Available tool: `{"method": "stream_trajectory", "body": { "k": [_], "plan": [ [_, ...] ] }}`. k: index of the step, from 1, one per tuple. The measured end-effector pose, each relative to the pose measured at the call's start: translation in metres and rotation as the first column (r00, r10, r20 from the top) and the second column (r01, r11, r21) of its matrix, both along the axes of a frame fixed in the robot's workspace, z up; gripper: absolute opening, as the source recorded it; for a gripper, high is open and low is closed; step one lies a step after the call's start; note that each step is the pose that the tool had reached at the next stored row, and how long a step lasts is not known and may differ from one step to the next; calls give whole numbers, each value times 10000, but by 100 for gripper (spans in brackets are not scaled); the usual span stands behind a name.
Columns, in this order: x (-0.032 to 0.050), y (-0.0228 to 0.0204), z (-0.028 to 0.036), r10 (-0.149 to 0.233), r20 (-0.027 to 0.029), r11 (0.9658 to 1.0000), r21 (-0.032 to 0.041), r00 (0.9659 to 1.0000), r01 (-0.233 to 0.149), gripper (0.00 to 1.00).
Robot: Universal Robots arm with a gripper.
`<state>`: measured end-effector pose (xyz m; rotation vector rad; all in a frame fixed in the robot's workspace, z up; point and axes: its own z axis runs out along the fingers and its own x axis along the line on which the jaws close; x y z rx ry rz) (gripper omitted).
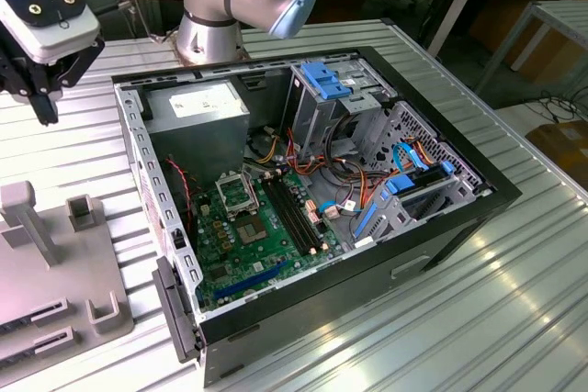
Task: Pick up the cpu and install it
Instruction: 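Reach for the cpu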
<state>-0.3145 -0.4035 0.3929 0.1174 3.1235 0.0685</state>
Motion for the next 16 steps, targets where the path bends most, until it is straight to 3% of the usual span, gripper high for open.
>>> {"method": "stream_trajectory", "body": {
  "k": [5,16],
  "plan": [
    [-51,-7,0,1,0,10000,0,10000,-1,11],
    [-57,-7,0,1,1,10000,0,10000,-1,11]
  ]
}}
